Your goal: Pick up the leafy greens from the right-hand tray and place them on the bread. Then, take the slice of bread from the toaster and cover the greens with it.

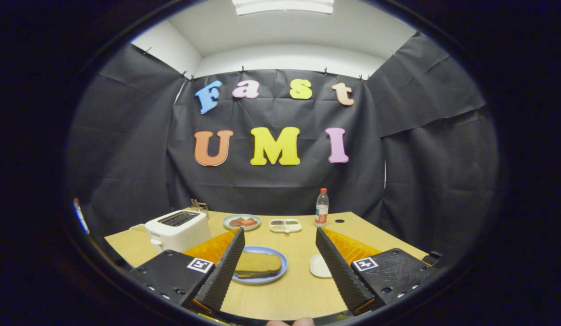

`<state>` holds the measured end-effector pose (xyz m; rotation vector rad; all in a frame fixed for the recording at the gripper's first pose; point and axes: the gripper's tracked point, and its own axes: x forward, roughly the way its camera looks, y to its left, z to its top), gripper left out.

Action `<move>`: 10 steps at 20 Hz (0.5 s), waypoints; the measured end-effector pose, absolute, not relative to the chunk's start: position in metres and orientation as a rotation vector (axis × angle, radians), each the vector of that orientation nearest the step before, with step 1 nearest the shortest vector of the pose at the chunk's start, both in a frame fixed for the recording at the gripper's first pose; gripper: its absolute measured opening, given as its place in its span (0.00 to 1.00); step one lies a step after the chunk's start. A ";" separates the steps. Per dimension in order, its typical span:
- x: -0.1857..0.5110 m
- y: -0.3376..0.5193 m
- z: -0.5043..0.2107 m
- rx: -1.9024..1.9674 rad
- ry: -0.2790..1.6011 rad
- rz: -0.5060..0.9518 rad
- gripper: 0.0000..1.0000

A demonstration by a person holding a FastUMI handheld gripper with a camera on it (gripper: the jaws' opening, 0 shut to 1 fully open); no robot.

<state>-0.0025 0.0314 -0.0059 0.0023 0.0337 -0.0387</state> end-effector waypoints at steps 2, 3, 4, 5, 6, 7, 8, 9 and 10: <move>-0.002 0.036 -0.007 0.006 0.042 -0.023 0.96; -0.002 0.039 -0.008 0.008 0.046 -0.013 0.96; -0.001 0.040 -0.008 0.007 0.050 -0.008 0.96; -0.001 0.040 -0.007 0.001 0.046 -0.008 0.96; -0.001 0.040 -0.005 -0.003 0.041 -0.009 0.96; -0.002 0.040 -0.004 -0.005 0.036 -0.009 0.96; -0.002 0.041 -0.004 -0.002 0.035 -0.008 0.96; -0.002 0.041 -0.004 0.001 0.037 -0.008 0.96; -0.002 0.040 -0.006 0.005 0.040 -0.009 0.96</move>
